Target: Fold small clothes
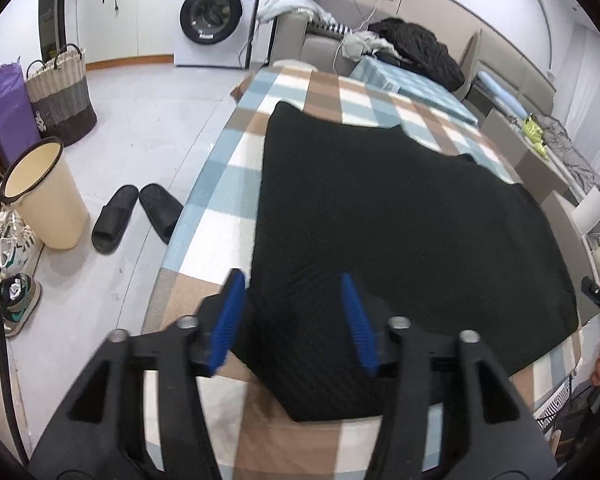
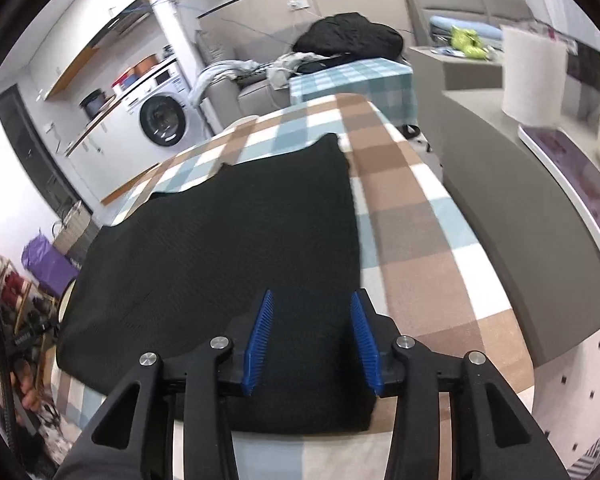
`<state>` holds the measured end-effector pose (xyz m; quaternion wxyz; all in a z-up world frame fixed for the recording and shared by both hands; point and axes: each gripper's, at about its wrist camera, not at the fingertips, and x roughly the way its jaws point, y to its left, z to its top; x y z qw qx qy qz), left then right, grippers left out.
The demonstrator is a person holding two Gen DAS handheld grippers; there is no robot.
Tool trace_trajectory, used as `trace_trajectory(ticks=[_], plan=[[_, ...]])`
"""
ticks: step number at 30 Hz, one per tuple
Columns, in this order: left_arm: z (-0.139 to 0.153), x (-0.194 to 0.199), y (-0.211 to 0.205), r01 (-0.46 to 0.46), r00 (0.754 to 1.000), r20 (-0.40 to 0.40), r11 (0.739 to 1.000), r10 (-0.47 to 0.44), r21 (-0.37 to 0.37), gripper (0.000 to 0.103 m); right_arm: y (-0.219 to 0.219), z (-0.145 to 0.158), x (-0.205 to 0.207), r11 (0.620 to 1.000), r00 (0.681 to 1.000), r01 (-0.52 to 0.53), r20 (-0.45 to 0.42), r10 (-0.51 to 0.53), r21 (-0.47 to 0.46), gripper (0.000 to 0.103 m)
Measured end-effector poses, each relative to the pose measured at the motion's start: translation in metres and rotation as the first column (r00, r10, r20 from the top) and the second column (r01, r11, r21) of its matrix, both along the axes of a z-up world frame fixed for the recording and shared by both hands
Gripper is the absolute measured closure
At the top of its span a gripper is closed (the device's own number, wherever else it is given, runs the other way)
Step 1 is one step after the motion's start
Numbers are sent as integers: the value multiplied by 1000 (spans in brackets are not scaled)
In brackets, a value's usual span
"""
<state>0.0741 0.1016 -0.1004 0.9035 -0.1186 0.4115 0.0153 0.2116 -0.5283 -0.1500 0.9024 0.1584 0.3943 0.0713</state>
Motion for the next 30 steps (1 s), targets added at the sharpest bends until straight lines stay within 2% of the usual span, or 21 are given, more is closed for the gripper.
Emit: trace_trajectory(ticks=[3, 5, 9, 12, 14, 17, 20, 30], plan=[[4, -8, -13, 48, 999, 20, 999, -47, -24, 51, 16, 1, -1, 999, 999, -48, 1, 48, -5, 51], [4, -11, -26, 92, 995, 26, 995, -91, -42, 48, 31, -3, -1, 996, 996, -92, -11, 92, -8, 50], [-6, -10, -59, 212, 977, -1, 977, -212, -31, 47, 59, -13, 2, 983, 983, -181, -43, 180, -28, 43], [-17, -10, -79, 262, 964, -53, 965, -262, -7, 47, 75, -20, -2, 969, 969, -239, -71, 235, -57, 43], [-22, -10, -88, 275, 960, -66, 961, -272, 33, 41, 83, -24, -4, 958, 958, -276, -95, 269, -75, 41], [-27, -10, -106, 316, 948, -87, 936, -305, 158, 41, 92, -35, -4, 946, 949, -301, -132, 285, -123, 41], [-32, -3, -114, 322, 946, -102, 924, -307, 205, 41, 97, -38, -3, 937, 951, -303, -124, 285, -172, 41], [-35, 23, -112, 333, 942, -99, 931, -321, 147, 41, 102, -42, 11, 929, 954, -295, -117, 275, -221, 41]])
